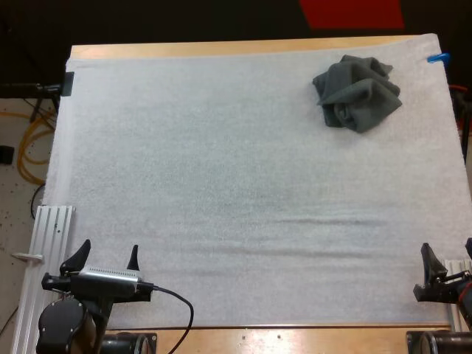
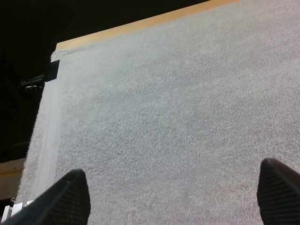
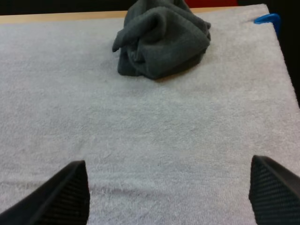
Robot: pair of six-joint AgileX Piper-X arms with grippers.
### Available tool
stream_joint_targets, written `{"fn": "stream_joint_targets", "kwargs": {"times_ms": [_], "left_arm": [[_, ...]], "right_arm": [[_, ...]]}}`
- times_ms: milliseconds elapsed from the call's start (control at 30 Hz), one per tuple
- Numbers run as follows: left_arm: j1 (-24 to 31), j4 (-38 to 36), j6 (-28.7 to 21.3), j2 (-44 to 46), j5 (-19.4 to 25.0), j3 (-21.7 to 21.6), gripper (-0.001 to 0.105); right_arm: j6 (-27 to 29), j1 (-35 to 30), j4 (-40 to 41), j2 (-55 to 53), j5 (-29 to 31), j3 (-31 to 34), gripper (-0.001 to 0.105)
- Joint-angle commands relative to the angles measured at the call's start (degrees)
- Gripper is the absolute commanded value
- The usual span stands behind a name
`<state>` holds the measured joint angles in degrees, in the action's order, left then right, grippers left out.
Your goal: Pick towel from pile fold and stack
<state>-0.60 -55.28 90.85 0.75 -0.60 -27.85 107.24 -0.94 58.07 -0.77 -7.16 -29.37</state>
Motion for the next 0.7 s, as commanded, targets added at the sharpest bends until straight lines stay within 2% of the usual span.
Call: {"fn": "stream_joint_targets", "kwargs": {"times_ms": [0, 67, 267, 467, 667], "left_arm": [[0.14, 1.03, 0.29, 7.48, -0.17, -0.01, 0.071], [0.14, 1.31, 0.29, 6.30, -1.13, -0.74, 0.071], [0.14, 1.72, 0.29, -2.64, -10.49, -8.16, 0.071], [-3.20, 4.74, 0.29, -14.95, -18.04, -17.06, 0.071], [-11.76, 6.81, 0.17, -25.54, -18.54, -22.49, 0.071]], "right_arm": [[-0.32, 0.04, -0.46, -1.33, 0.75, -0.16, 0.069], [-1.41, 0.04, -0.46, -0.38, 0.93, -0.69, 0.069], [-3.80, 0.04, -0.46, 5.33, -0.01, -4.60, 0.069], [-3.80, 0.04, -0.46, 14.11, -7.22, -11.81, 0.069], [-3.80, 0.04, -2.02, 23.90, -15.71, -17.57, 0.069]]}}
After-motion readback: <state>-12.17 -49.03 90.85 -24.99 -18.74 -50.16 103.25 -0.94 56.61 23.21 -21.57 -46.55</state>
